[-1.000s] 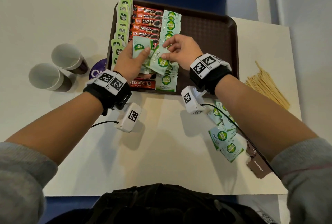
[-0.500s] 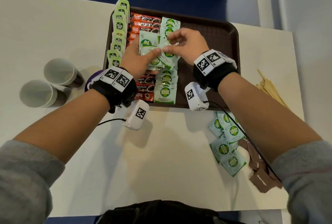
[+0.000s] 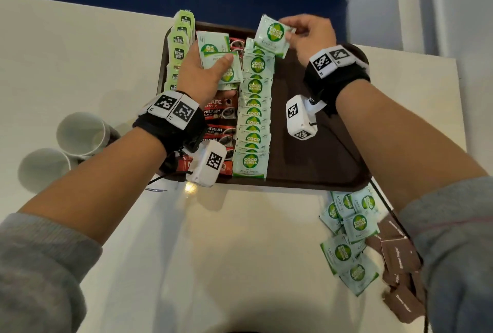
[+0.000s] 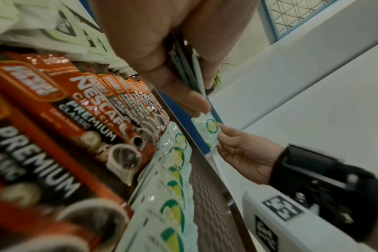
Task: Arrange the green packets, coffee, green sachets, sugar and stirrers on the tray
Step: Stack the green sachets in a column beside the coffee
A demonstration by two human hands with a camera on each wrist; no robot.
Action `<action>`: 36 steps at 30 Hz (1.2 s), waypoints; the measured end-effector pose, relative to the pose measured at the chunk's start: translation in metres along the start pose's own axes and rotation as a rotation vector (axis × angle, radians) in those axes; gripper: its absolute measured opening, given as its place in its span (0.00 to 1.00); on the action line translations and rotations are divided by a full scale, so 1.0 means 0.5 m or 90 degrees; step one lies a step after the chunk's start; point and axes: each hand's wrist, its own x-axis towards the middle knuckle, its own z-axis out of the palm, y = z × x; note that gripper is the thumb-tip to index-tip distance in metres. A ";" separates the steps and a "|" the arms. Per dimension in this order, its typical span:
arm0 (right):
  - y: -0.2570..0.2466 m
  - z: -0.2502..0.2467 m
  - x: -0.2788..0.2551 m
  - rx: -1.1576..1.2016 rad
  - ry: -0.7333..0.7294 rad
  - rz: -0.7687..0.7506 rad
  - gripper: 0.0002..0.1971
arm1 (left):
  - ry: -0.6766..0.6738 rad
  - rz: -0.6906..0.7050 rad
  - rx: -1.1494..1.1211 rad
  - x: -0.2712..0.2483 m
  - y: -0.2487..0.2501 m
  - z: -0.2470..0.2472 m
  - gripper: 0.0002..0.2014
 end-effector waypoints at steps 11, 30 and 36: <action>0.024 0.051 0.080 -0.006 -0.026 0.054 0.12 | -0.009 0.017 0.021 0.027 -0.005 0.002 0.22; 0.024 0.060 0.074 -0.075 -0.041 0.058 0.07 | -0.025 0.013 -0.003 0.021 -0.010 0.005 0.14; 0.020 0.051 0.066 -0.110 -0.036 0.043 0.11 | -0.015 0.013 0.002 0.019 -0.005 0.004 0.17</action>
